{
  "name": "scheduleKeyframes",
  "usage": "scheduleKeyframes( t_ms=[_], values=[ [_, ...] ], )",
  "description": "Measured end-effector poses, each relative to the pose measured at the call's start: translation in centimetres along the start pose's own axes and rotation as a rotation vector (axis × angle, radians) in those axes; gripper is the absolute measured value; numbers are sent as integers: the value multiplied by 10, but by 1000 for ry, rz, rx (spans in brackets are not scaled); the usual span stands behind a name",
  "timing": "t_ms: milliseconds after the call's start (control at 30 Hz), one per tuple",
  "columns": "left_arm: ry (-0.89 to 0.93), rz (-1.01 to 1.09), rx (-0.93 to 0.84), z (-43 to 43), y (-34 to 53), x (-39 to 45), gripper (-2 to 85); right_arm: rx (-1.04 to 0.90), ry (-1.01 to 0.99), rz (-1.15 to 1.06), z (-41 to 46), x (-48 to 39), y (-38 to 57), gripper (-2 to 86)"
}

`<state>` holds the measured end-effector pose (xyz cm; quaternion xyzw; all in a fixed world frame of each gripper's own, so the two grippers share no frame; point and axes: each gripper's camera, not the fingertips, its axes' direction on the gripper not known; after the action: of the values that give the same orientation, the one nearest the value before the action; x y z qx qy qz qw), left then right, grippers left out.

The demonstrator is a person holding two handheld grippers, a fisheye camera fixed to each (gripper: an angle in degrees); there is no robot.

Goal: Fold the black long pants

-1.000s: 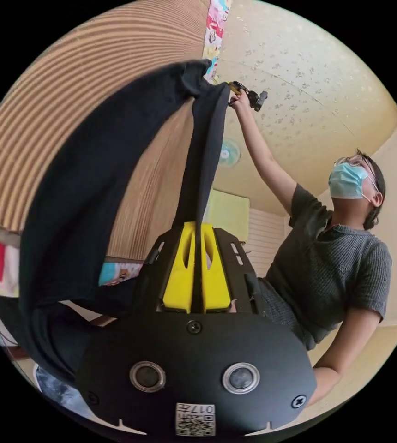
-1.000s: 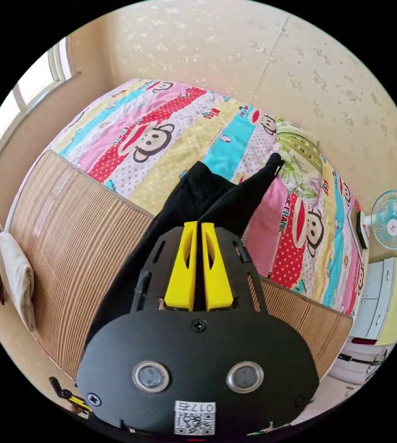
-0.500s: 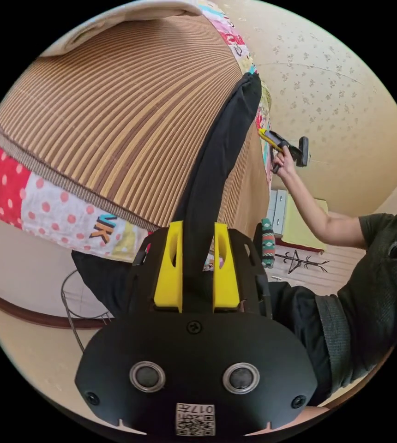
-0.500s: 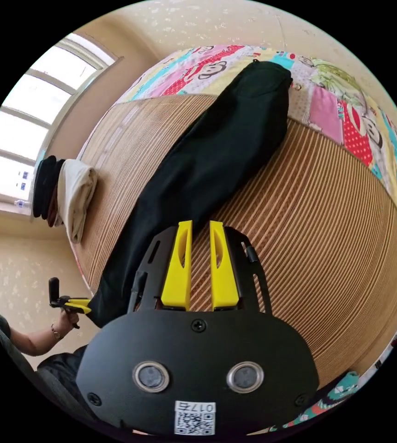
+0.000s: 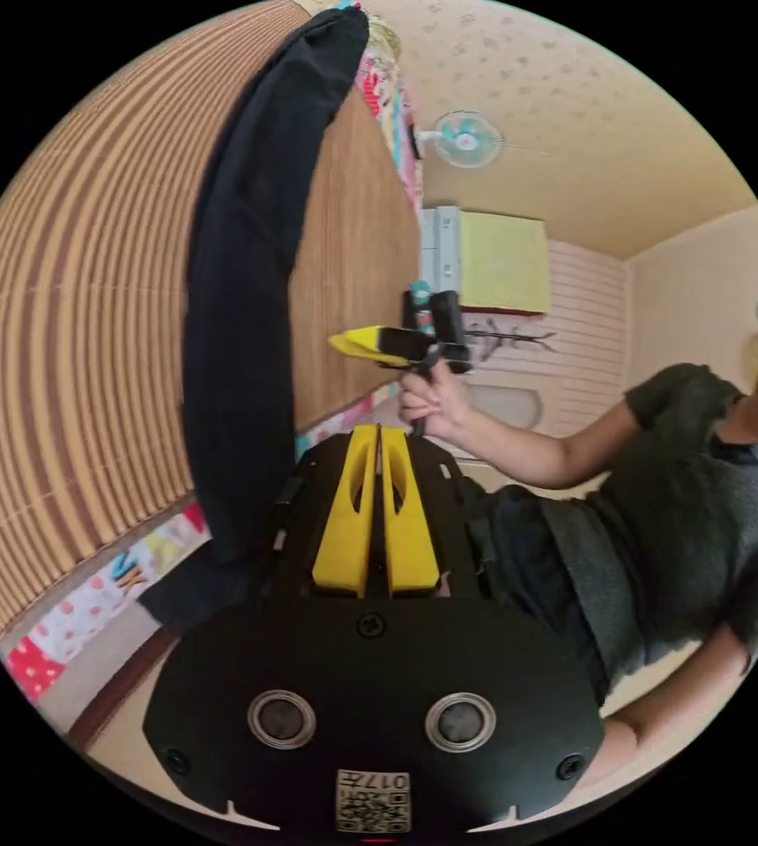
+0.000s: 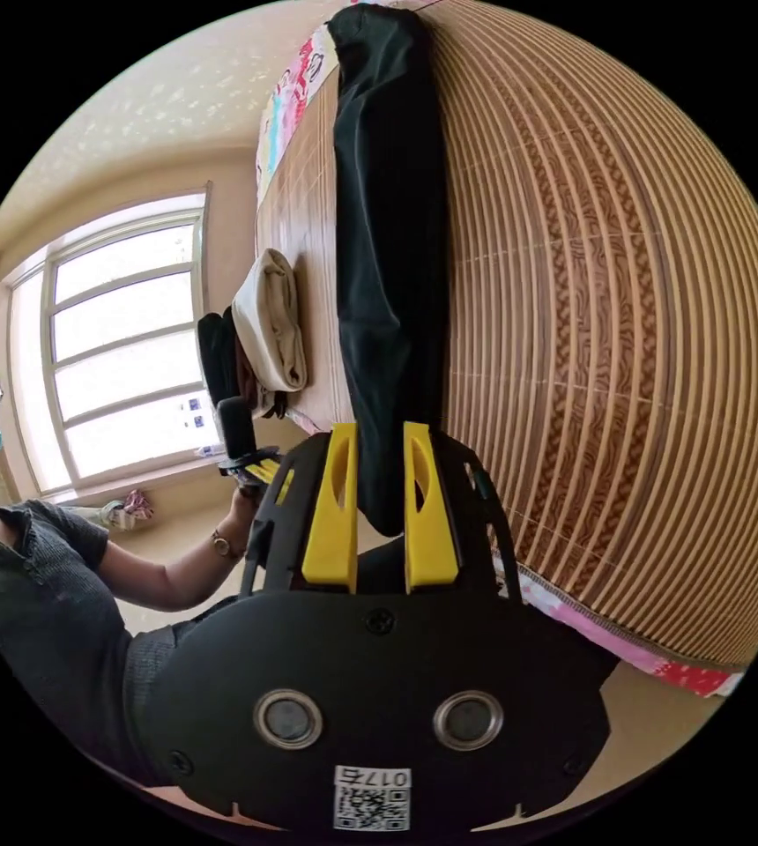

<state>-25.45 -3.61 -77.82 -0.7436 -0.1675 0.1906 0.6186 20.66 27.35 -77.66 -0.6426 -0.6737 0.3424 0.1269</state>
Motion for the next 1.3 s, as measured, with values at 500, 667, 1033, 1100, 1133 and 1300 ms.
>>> scheduleKeyframes(
  t_ms=[500,667,1033,1100,1133,1300],
  values=[
    [-750,-191,-86,-40,-40,17,16,219,-61,135,-55,70,28,96],
    [-437,-104,-41,-61,-31,49,-4,200,-36,130,-77,91,52,108],
    [486,-100,178,-56,-19,65,-8,239,-740,2,-64,153,47,208],
    [520,-120,188,-50,-18,66,-8,227,-783,-46,-61,147,39,186],
    [542,-117,202,-50,-17,69,-8,217,-825,-103,-64,138,35,141],
    [235,38,178,-70,-12,117,-7,364,-751,-291,-132,71,47,33]
  ],
)
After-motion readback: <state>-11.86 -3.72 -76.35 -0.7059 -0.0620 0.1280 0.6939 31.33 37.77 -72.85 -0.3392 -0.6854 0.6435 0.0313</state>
